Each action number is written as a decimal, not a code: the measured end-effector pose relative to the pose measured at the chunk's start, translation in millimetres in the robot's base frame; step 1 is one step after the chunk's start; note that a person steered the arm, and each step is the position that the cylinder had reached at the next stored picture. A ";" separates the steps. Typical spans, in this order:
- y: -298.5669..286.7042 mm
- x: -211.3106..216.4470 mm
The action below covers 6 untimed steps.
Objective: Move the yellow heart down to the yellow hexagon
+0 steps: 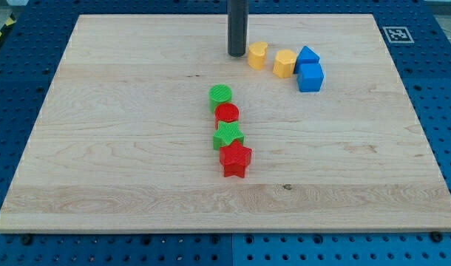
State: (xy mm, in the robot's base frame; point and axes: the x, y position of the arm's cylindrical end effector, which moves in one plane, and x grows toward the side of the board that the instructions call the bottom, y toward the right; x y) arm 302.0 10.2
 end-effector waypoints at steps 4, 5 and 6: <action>17.4 -34.4; 23.7 -10.0; 23.7 7.1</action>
State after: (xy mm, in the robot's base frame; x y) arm 309.0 33.9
